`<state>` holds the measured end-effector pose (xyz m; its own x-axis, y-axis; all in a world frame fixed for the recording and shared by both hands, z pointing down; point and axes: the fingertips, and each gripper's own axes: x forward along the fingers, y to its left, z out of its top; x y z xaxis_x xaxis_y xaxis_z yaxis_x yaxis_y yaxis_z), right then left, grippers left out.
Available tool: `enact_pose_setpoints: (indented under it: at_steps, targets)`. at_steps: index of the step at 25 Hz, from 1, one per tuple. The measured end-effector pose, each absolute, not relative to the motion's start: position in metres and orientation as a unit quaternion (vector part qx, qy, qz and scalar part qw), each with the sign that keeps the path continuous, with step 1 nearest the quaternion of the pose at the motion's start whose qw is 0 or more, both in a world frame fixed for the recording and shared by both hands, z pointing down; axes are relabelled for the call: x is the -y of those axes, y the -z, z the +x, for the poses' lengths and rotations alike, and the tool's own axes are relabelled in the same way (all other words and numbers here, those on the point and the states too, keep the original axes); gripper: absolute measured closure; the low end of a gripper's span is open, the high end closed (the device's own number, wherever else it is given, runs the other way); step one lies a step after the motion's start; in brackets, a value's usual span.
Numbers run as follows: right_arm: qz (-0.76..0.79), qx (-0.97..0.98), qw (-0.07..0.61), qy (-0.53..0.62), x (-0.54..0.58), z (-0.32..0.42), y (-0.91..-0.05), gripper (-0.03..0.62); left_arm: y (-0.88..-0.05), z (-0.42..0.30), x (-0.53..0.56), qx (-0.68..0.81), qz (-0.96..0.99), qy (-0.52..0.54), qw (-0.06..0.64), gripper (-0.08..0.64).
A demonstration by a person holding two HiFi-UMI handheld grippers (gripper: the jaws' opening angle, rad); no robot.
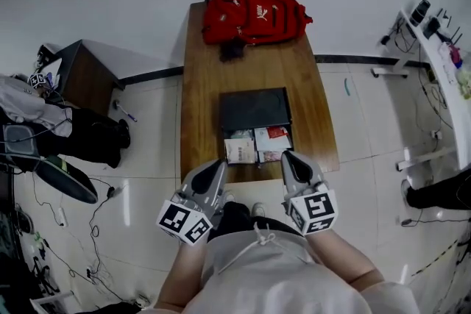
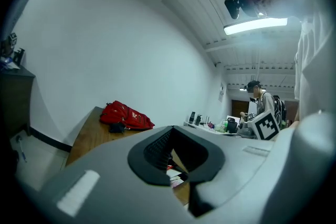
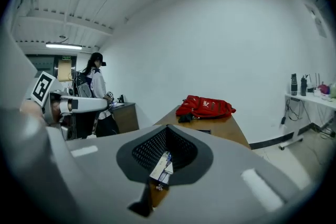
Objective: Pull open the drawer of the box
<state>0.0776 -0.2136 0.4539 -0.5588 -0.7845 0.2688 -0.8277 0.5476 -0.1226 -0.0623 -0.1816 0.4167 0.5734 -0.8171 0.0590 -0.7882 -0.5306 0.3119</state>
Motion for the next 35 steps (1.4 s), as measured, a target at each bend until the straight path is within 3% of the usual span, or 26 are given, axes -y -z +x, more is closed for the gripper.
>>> enact_pose_setpoints:
  at_steps: [12,35]
  targets:
    - [0.459,0.876,0.086,-0.115,0.14,0.088,-0.451,0.584,-0.416,-0.054,0.106,0.456,0.875,0.055,0.156,0.554]
    - [0.476,0.874,0.073,-0.07,-0.135,0.09,-0.418,0.584,-0.398,-0.054,-0.156,0.445,0.881,0.078,0.142,0.554]
